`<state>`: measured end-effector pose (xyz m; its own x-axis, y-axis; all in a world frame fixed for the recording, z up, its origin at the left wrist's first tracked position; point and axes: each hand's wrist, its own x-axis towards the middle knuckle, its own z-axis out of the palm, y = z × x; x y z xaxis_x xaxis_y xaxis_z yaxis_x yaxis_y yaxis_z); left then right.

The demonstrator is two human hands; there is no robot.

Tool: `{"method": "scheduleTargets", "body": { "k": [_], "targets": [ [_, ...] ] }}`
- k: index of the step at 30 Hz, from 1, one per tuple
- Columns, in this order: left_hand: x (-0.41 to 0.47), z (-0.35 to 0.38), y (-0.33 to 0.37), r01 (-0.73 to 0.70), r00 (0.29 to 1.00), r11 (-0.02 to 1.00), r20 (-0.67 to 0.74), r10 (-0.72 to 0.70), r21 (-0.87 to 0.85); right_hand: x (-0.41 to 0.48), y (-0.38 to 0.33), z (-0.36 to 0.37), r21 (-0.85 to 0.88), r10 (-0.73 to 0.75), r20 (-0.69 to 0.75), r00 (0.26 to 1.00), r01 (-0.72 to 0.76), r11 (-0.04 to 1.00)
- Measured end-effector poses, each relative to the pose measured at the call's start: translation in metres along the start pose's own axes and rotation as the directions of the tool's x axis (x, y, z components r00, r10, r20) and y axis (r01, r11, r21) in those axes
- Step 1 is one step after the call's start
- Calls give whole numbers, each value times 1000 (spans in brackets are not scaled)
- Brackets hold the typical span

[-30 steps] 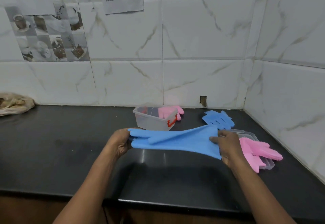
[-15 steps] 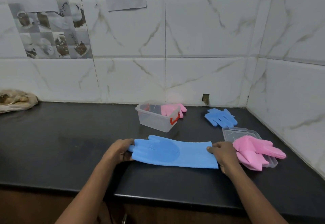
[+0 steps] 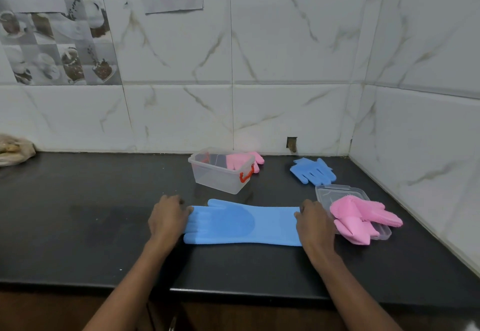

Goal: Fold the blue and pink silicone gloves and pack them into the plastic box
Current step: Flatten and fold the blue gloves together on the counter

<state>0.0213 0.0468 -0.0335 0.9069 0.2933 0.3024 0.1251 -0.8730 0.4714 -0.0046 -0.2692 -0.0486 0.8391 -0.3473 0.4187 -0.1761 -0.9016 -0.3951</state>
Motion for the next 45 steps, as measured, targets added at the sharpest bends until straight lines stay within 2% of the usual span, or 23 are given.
{"method": "scheduleTargets", "body": {
  "k": [2, 4, 5, 7, 9, 10, 12, 14, 16, 18, 21, 23, 24, 27, 30, 33, 35, 36, 38, 41, 45],
  "targets": [
    [-5, 10, 10, -242, 965, 967, 86, 248, -77, -1, 1, 1, -132, -160, -56, 985, 152, 980],
    [-10, 21, 18, -437, 856, 899, 308, 415, 1, 1, 1, 5, -81, -310, -8, 951, 309, 948],
    [-11, 26, 19, -508, 803, 860, 392, 449, 56, 2, 2, 7, -54, -383, 69, 921, 387, 921],
    [-10, 33, 18, -571, 750, 812, 481, 454, 122, 2, 3, 10, -58, -450, 273, 850, 481, 875],
    [-7, 36, 16, -574, 735, 808, 520, 435, 135, 0, 6, 8, -38, -430, 373, 822, 476, 879],
    [-5, 37, 17, -568, 735, 810, 532, 420, 145, 0, 8, 7, -11, -414, 362, 835, 448, 894],
    [-2, 37, 19, -567, 757, 799, 507, 412, 198, -1, 10, -2, 91, -360, 277, 891, 349, 933],
    [-5, 37, 24, -573, 795, 794, 376, 476, 205, 1, 16, -19, 153, -310, 133, 942, 289, 945],
    [-12, 35, 31, -554, 818, 831, 214, 534, 44, 9, 34, -42, 229, -168, -4, 986, 165, 959],
    [-21, 31, 42, -523, 834, 844, 131, 536, -124, 21, 61, -68, 271, 0, -95, 996, 26, 962],
    [-35, 32, 61, -536, 826, 811, 51, 561, -236, 43, 109, -98, 101, 244, -224, 944, -226, 969],
    [-42, 34, 75, -542, 821, 787, 17, 571, -293, 49, 128, -109, 64, 383, -151, 911, -378, 924],
    [-43, 36, 83, -540, 820, 783, 19, 572, -308, 50, 135, -110, 72, 380, -81, 922, -375, 924],
    [-46, 43, 96, -504, 828, 812, 104, 551, -295, 48, 137, -105, -13, 245, 92, 965, -245, 969],
    [-48, 46, 97, -487, 822, 831, 180, 540, -269, 52, 130, -101, -34, 233, -10, 972, -234, 972],
    [-52, 49, 93, -556, 741, 794, 284, 608, -246, 79, 107, -95, 82, 25, -90, 996, -18, 996],
    [-53, 50, 93, -555, 729, 792, 310, 610, -254, 112, 86, -88, 86, -114, 18, 993, 112, 990],
    [-53, 52, 92, -542, 732, 797, 316, 604, -269, 128, 76, -83, 48, -129, 114, 985, 124, 991],
    [-52, 56, 90, -504, 738, 807, 332, 588, -308, 157, 60, -70, -6, -86, 266, 960, 90, 996],
    [-48, 59, 87, -463, 745, 808, 334, 577, -364, 191, 52, -50, -36, 34, 365, 930, -22, 999],
    [-39, 63, 89, -420, 739, 845, 415, 531, -332, 218, 52, -30, -93, 174, 543, 821, -148, 985]
  ]
}}
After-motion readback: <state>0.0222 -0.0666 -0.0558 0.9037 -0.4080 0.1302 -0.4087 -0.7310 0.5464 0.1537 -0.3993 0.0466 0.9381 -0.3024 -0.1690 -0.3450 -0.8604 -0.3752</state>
